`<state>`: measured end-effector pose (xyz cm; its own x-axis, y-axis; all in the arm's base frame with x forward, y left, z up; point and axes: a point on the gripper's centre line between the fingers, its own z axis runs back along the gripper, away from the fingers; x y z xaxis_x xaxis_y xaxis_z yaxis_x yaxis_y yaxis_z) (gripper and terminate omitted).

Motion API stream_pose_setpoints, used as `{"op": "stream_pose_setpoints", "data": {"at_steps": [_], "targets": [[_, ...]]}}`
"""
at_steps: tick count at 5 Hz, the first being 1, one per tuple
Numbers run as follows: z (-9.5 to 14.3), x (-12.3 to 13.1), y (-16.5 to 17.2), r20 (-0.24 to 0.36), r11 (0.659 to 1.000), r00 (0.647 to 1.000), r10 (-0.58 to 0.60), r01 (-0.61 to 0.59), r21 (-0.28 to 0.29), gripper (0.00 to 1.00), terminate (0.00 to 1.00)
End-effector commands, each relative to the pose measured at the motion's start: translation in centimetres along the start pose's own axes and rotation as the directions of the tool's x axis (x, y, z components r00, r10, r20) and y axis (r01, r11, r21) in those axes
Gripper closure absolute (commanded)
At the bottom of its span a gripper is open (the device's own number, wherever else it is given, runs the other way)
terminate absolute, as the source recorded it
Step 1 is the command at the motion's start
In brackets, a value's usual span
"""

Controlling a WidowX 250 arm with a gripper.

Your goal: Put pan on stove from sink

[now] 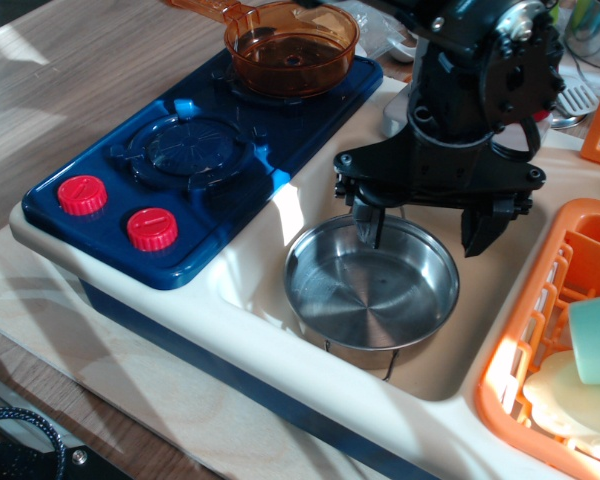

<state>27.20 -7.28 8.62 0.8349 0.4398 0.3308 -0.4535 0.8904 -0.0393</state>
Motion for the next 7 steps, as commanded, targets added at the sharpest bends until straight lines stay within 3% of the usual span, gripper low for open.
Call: {"op": "stream_pose_setpoints", "data": {"at_steps": [1,2,3,5,7], "targets": [[-1.1,0.3,-0.5,0.032,0.999,0.999,0.015,-0.014,-0.049,0.00,0.00],[-1.6,-0.2,-0.3,-0.012,0.996,1.000,0.022,-0.023,-0.083,0.00,0.00],[-2.3,-0.8,-0.1,-0.036,0.996,0.999,0.033,-0.036,-0.085,1.00,0.00],[-2.3,-0.4,0.4,-0.079,0.993,0.997,-0.010,0.001,-0.115,1.00,0.00],[1.7,0.9,-0.6,-0.128,0.997,0.991,-0.042,0.034,-0.068,1.00,0.00]]}}
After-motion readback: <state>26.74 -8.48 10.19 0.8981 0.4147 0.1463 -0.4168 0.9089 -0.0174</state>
